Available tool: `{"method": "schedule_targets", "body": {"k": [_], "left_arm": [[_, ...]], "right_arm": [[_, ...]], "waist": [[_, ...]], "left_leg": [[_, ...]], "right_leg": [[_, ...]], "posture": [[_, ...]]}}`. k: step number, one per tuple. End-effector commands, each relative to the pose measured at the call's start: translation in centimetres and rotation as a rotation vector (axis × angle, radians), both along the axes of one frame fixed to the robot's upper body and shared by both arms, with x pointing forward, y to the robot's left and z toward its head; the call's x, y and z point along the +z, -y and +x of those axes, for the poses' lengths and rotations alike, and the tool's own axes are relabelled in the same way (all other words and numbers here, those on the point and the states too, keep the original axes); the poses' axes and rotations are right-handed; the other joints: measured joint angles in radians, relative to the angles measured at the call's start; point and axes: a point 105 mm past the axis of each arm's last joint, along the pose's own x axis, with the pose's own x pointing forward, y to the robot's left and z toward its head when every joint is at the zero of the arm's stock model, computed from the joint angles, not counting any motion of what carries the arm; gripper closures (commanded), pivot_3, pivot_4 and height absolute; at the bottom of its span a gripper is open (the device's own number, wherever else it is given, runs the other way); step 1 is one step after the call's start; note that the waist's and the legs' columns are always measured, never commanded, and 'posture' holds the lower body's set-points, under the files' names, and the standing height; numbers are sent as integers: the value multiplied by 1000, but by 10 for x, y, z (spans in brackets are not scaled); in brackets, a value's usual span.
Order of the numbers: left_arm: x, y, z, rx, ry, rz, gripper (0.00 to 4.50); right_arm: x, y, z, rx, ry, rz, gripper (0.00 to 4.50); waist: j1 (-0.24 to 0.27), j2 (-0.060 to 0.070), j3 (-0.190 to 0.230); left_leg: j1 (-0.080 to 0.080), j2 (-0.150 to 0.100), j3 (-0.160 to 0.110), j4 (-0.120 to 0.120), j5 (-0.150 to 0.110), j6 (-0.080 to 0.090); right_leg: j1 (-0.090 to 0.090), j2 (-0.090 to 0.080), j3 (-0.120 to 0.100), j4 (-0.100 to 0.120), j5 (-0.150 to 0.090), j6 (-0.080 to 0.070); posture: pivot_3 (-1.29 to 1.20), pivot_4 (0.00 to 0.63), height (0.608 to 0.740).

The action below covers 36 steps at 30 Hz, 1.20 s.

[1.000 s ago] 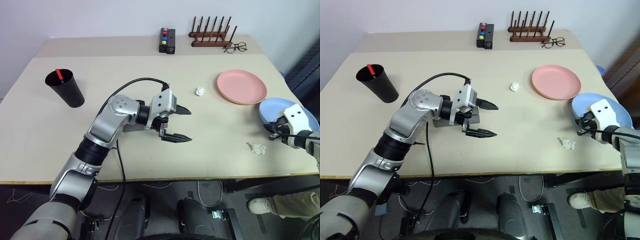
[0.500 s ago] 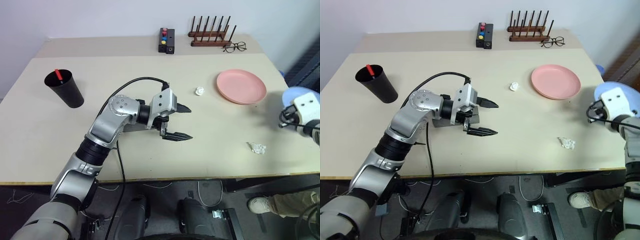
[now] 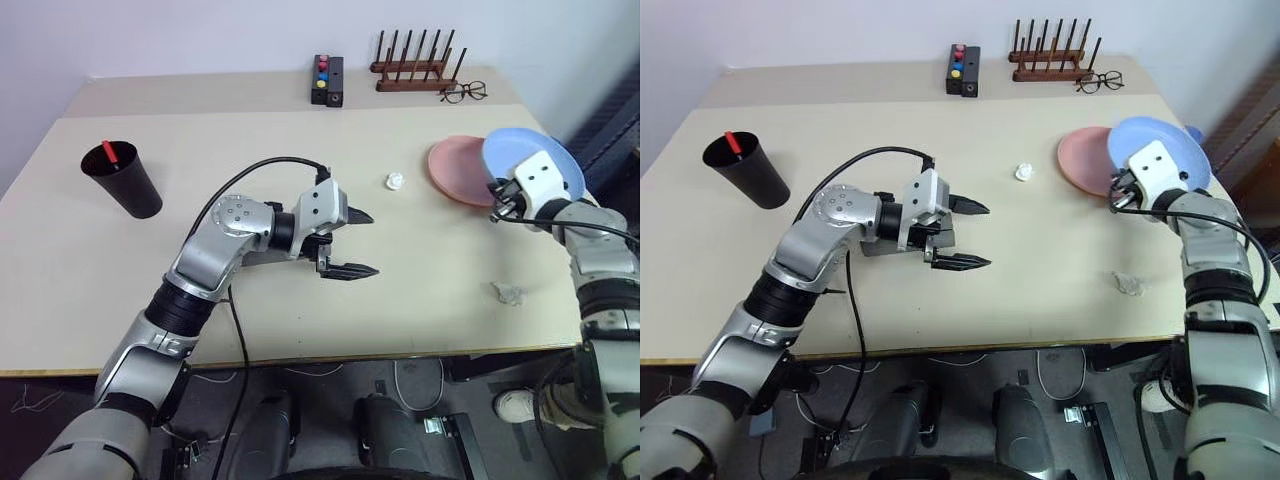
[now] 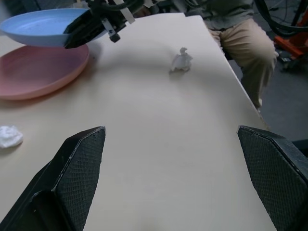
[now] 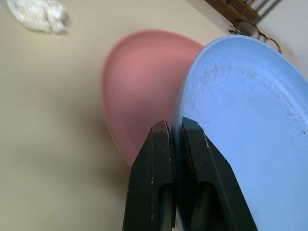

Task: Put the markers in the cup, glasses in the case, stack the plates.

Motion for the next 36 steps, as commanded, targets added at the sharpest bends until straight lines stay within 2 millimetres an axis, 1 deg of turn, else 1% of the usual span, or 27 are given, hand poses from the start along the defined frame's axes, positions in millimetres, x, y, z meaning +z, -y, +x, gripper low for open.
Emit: {"method": "schedule_targets", "body": {"k": [1,2,5,8,10,13,15,18,19,23,26,29,31,33,35,36], "left_arm": [[12,-7,-3,34,43,-24,0],[13,-9,-4,46,44,-23,0],[13,-13,-5,69,43,-20,0],[13,-19,-6,105,43,-20,0],[13,-20,-7,113,42,-20,0],[13,-21,-8,127,40,-24,0],[14,-22,-9,133,38,-27,0],[13,-23,-9,137,35,-26,0],[12,-22,-9,136,34,-27,0],[11,-19,-11,110,24,-32,0],[8,-15,-14,63,4,-31,0],[1,-14,-19,2,-14,-4,0],[-2,-13,-20,-33,-17,9,0],[-3,-11,-19,-58,-15,17,0],[-2,-9,-17,-73,-11,14,0],[-1,-7,-15,-77,-8,10,0]], "right_arm": [[14,-18,13,54,39,-17,4428],[14,-25,16,69,34,-19,4428],[13,-34,21,92,28,-23,4428],[11,-50,27,122,9,-25,4428],[9,-53,28,127,-2,-27,4428],[5,-57,30,132,-26,-41,3475],[8,-58,32,130,-17,-48,2523],[14,-57,33,125,8,-51,956],[17,-56,32,125,14,-51,521],[32,-46,29,124,39,-19,521],[48,-36,20,168,34,47,521],[51,-28,-2,280,-49,65,521],[49,-15,-25,330,-130,57,521],[44,0,-45,343,-203,38,521],[39,10,-60,337,-258,49,521],[33,16,-70,337,-307,60,521]], "waist": [[-2,0,0],[-4,0,0],[-3,0,0],[-5,0,0],[-2,0,0],[-1,0,0],[0,0,0],[-3,0,0],[-4,0,0],[-4,0,0],[1,1,1],[4,1,1],[8,1,1],[8,1,1],[4,1,1],[2,1,1]], "left_leg": [[0,0,0,0,0,0],[0,0,0,0,0,0],[0,0,0,-1,1,-1],[0,0,0,-1,1,-2],[0,0,0,-1,1,-2],[0,0,0,-1,1,-2],[0,0,0,-1,1,-2],[0,0,0,-1,1,-2],[0,0,0,-1,1,-2],[0,0,0,-1,1,-3],[0,0,0,-1,1,-2],[0,0,0,-1,0,-1],[0,0,0,-1,0,0],[0,0,0,-1,0,0],[0,0,0,-1,0,0],[0,0,0,0,0,1]], "right_leg": [[0,0,0,0,0,0],[0,0,0,0,0,0],[-1,0,1,0,0,0],[-1,0,1,0,0,0],[-1,0,1,0,0,0],[-1,0,1,0,0,0],[-1,0,1,0,0,0],[-1,0,2,0,0,0],[-1,0,2,0,0,0],[-1,0,2,0,0,0],[-1,0,2,0,0,0],[-1,0,2,0,0,0],[0,0,1,-1,0,0],[1,0,1,-2,0,0],[1,0,1,-2,0,0],[1,0,1,-2,0,0]], "posture": [[0,150,740],[0,150,740],[0,150,740],[0,150,740],[0,150,740],[0,150,740],[0,150,740],[0,150,740],[0,150,740],[0,150,740],[0,150,740],[0,150,740],[0,150,740],[0,150,740],[0,150,740],[0,150,740]]}}
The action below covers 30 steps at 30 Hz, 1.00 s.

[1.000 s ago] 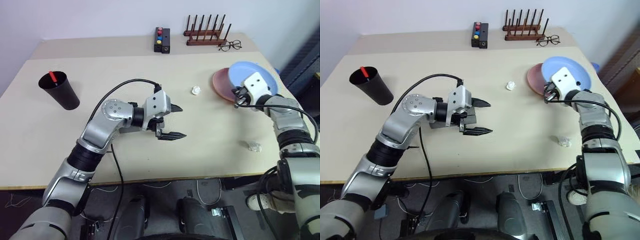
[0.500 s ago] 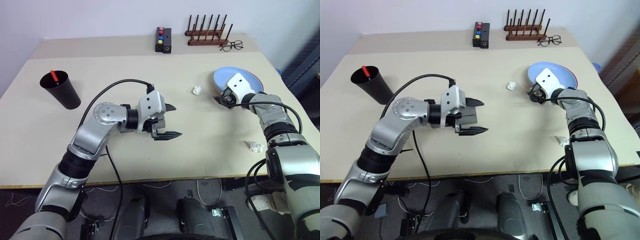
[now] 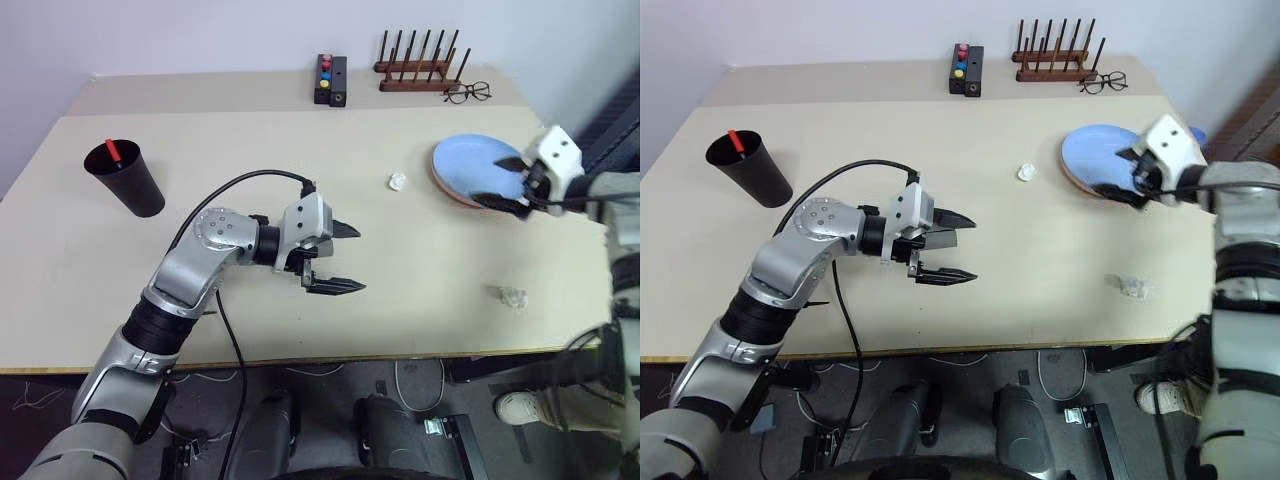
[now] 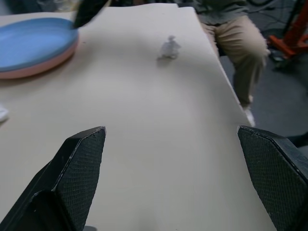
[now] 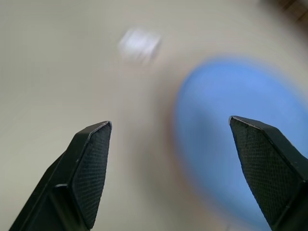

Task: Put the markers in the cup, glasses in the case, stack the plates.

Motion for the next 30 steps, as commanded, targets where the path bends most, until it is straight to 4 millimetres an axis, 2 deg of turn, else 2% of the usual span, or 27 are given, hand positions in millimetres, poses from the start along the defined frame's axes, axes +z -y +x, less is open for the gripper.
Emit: {"method": "schedule_targets", "body": {"k": [1,4,11,25,28,29,30], "left_arm": [[12,10,0,-59,56,-22,0],[12,16,2,-89,62,-21,0],[11,21,4,-111,70,-20,0],[10,16,3,-100,70,-10,0],[9,14,2,-102,70,0,0],[9,14,1,-103,69,2,0],[10,13,1,-104,69,4,0]], "right_arm": [[7,12,-29,38,-70,17,521],[-10,28,-54,16,-189,4,521],[-36,37,-78,-18,-327,23,521],[-65,2,-80,77,-434,93,521],[-74,-2,-81,83,-457,82,1320],[-75,-3,-81,85,-460,82,1715],[-75,-4,-81,86,-461,82,2299]], "waist": [[-3,1,0],[-2,1,-1],[-2,2,-1],[0,2,-1],[1,1,-1],[0,2,-1],[0,2,-1]], "left_leg": [[0,0,1,0,0,0],[0,0,0,0,0,0],[2,1,2,0,0,1],[2,0,2,0,0,1],[2,0,2,1,0,1],[2,0,2,1,0,1],[2,0,2,1,0,1]], "right_leg": [[0,0,0,0,0,0],[0,0,0,1,0,0],[0,0,3,1,0,0],[0,0,3,1,0,0],[0,0,3,1,0,0],[0,0,3,1,0,0],[0,0,3,1,0,0]], "posture": [[0,150,740],[0,150,740],[0,150,740],[0,150,740],[0,150,740],[0,150,740],[0,150,740]]}}
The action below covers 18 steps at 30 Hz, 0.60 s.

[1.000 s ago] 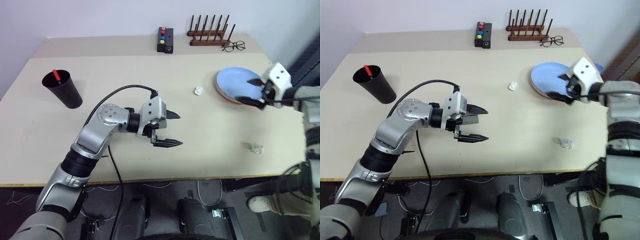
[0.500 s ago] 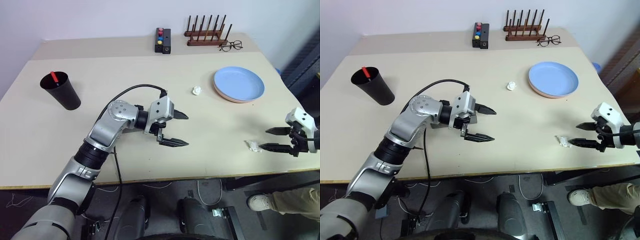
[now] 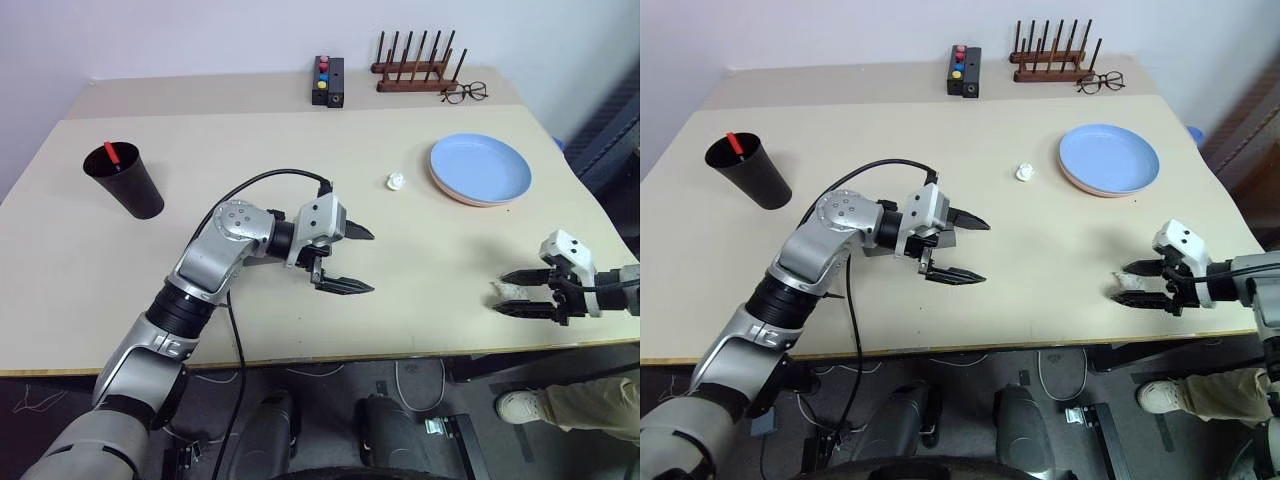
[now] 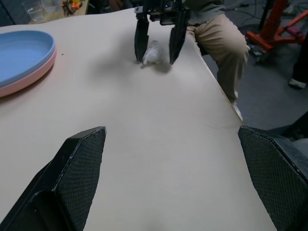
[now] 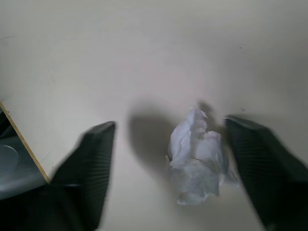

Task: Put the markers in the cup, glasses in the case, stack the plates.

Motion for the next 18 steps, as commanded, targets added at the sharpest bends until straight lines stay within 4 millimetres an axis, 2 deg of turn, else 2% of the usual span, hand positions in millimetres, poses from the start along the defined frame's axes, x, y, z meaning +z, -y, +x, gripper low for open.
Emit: {"method": "schedule_targets", "body": {"k": [1,4,8,18], "left_arm": [[9,-1,-4,-18,35,-9,0],[9,-2,-5,-22,33,-2,0],[9,-2,-5,-25,28,-2,0],[16,2,18,140,50,-81,0]], "right_arm": [[1,-5,1,18,6,3,2745],[1,-6,2,18,13,-4,4374],[9,-5,8,7,66,-13,4443],[69,-23,58,-36,421,99,4443]], "waist": [[0,0,0],[0,0,0],[0,0,0],[-1,0,0]], "left_leg": [[0,0,0,0,0,0],[0,0,0,0,0,0],[0,0,0,0,0,0],[0,0,0,0,0,0]], "right_leg": [[0,0,0,0,0,0],[0,0,0,0,0,0],[0,0,0,0,0,0],[0,0,0,0,0,0]], "posture": [[0,150,740],[0,150,740],[0,150,740],[0,150,740]]}}
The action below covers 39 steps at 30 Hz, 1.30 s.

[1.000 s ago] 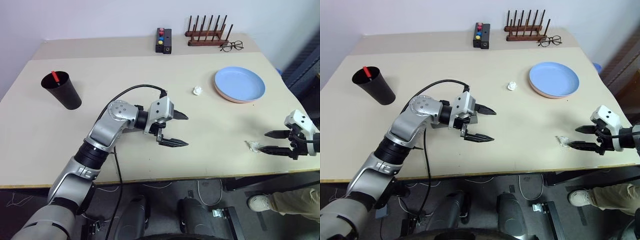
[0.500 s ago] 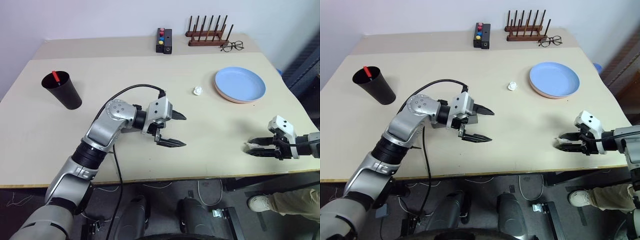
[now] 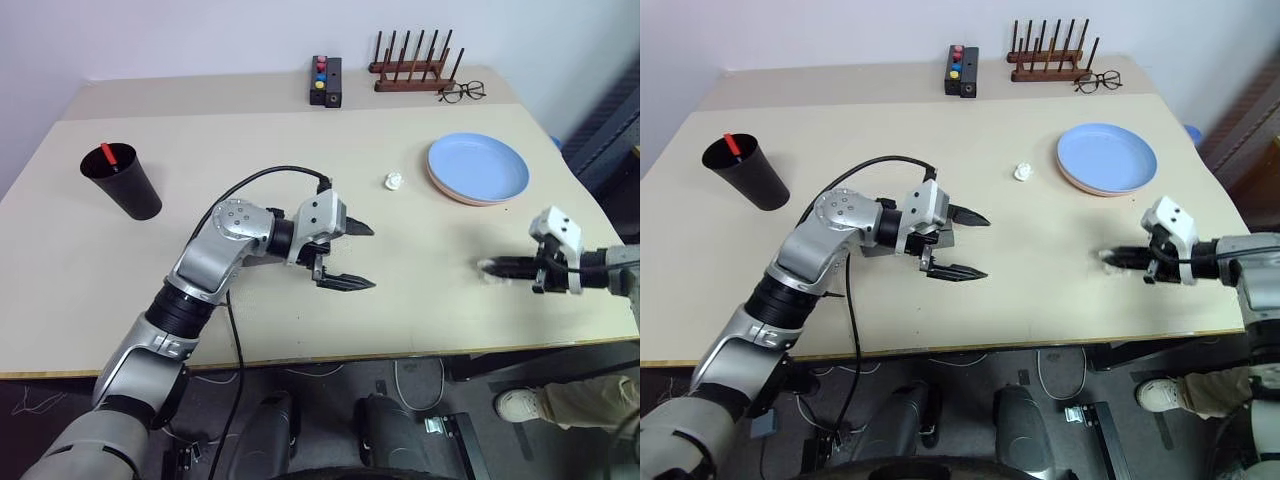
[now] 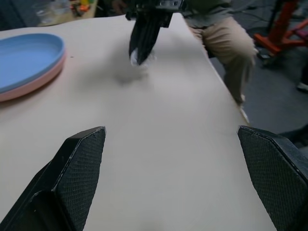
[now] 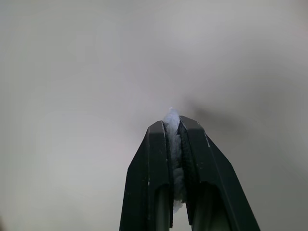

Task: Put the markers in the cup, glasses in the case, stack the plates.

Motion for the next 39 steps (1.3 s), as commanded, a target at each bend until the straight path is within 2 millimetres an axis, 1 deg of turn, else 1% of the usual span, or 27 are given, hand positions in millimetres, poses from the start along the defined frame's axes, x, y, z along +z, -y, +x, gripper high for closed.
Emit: {"method": "schedule_targets", "body": {"k": [1,3,6,9,12,14,22,25,27,31,32,36,38,39], "left_arm": [[13,-1,13,93,48,-45,0],[13,-1,20,141,52,-53,0],[12,-1,34,242,64,-65,0],[12,-2,43,317,75,-76,0],[14,-1,49,373,77,-95,0],[16,0,52,413,78,-114,0],[28,1,51,471,84,-168,0],[28,-1,50,481,84,-164,0],[27,-3,50,489,83,-158,0],[26,-7,51,502,81,-152,0],[25,-8,51,506,80,-152,0],[27,-8,53,514,77,-160,0],[28,-8,54,524,79,-166,0],[29,-11,57,542,81,-173,0]], "right_arm": [[32,-1,20,-35,182,36,4443],[43,-4,32,-53,254,53,4443],[62,-5,59,-131,401,61,4443],[68,-3,80,-221,487,43,4443],[67,-1,93,-295,523,30,4443],[59,-1,100,-341,522,0,4443],[36,-6,107,-376,463,-20,4443],[29,-10,107,-356,434,-28,3317],[32,-11,109,-361,449,-28,2363],[40,-13,111,-366,479,-19,317],[43,-13,111,-365,487,-12,26],[54,-17,113,-356,521,15,26],[59,-24,113,-322,535,42,26],[61,-32,113,-287,533,65,26]], "waist": [[0,0,0],[2,0,0],[-1,0,0],[0,0,0],[1,0,0],[1,0,0],[-4,0,0],[-5,0,0],[-4,0,0],[-4,0,0],[-5,0,0],[-4,0,0],[-4,0,0],[-4,0,0]], "left_leg": [[0,0,0,0,0,0],[0,0,0,0,0,0],[0,-1,0,0,0,0],[0,0,0,0,0,0],[-1,0,0,-1,1,-2],[-1,-1,0,0,2,-3],[-1,-1,1,-1,2,-4],[-1,0,1,-1,2,-4],[-1,0,1,-1,2,-4],[-1,-1,1,-1,2,-4],[-1,-1,1,-1,2,-4],[-1,-1,1,-1,2,-4],[-1,-1,1,-1,2,-4],[-1,-1,1,-1,2,-4]], "right_leg": [[0,0,0,0,0,0],[0,0,0,0,0,0],[0,0,0,0,0,0],[-1,0,0,0,0,0],[-1,0,0,0,0,0],[-1,0,0,0,0,0],[-2,0,1,0,0,0],[-2,0,1,0,0,0],[-2,0,1,0,0,0],[-2,0,2,0,0,1],[-2,0,2,0,0,1],[-2,1,2,0,0,1],[-2,1,2,0,0,1],[-2,1,2,0,0,1]], "posture": [[0,150,740],[0,150,740],[0,150,740],[0,150,740],[0,150,740],[0,150,740],[0,150,740],[0,150,740],[0,150,740],[0,150,740],[0,150,740],[0,150,740],[0,150,740],[0,150,740]]}}
